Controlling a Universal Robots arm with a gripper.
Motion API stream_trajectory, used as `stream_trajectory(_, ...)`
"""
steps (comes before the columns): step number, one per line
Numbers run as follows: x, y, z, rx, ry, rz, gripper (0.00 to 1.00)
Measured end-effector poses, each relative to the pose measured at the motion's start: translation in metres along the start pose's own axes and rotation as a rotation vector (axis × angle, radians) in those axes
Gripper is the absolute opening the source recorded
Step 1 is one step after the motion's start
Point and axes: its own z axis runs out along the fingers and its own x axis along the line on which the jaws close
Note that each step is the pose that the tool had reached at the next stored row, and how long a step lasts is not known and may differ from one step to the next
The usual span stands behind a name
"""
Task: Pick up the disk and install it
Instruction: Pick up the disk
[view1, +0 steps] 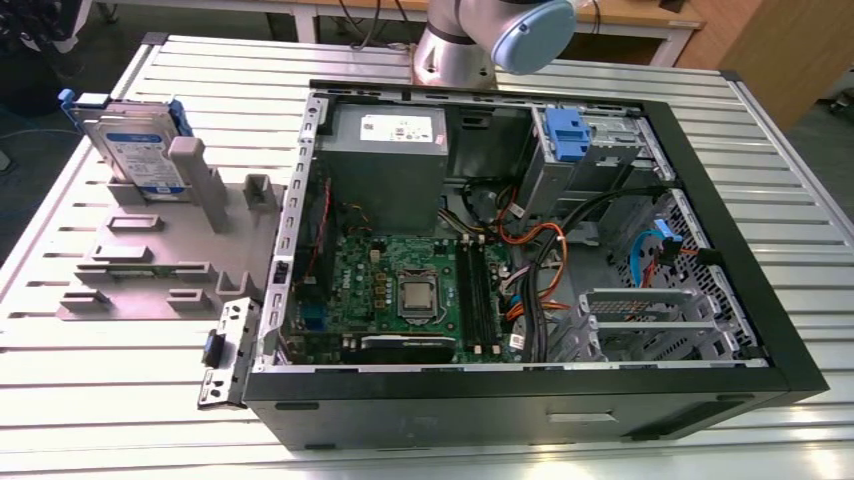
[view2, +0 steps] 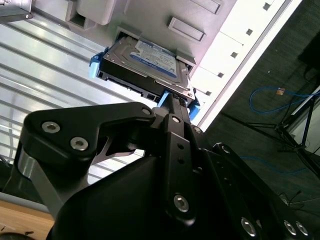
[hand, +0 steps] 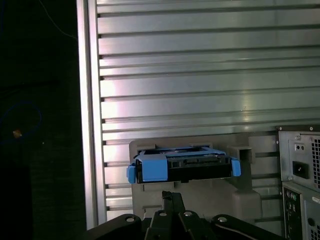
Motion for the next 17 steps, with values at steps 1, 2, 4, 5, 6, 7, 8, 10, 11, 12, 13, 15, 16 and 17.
stream_trajectory(1,0.0000,0.0000,0.0000,0.0000,0.0000,0.000,0.11)
stream_trajectory(2,0.0000,0.0000,0.0000,-0.0001,0.0000,-0.002,0.11)
stream_trajectory(4,0.0001,0.0000,0.0000,-0.0004,0.0009,-0.019,0.11)
stream_trajectory(5,0.0001,0.0000,0.0001,-0.0008,0.0016,-0.036,0.11)
stream_trajectory(6,0.0001,0.0000,0.0001,-0.0011,0.0023,-0.053,0.11)
stream_trajectory(7,0.0001,0.0000,0.0002,-0.0015,0.0031,-0.072,0.11)
stream_trajectory(8,0.0001,0.0000,0.0003,-0.0019,0.0039,-0.090,0.11)
stream_trajectory(10,0.0001,0.0000,0.0005,-0.0026,0.0054,-0.126,0.11)
stream_trajectory(11,0.0001,0.0000,0.0006,-0.0030,0.0063,-0.145,0.11)
stream_trajectory(12,0.0001,0.0000,0.0006,-0.0034,0.0071,-0.163,0.11)
stream_trajectory(13,0.0001,0.0000,0.0006,-0.0037,0.0080,-0.181,0.11)
stream_trajectory(15,0.0001,0.0000,0.0007,-0.0045,0.0095,-0.217,0.11)
stream_trajectory(16,0.0001,-0.0001,0.0007,-0.0048,0.0103,-0.234,0.11)
stream_trajectory(17,0.0001,0.0000,0.0008,-0.0052,0.0110,-0.251,0.11)
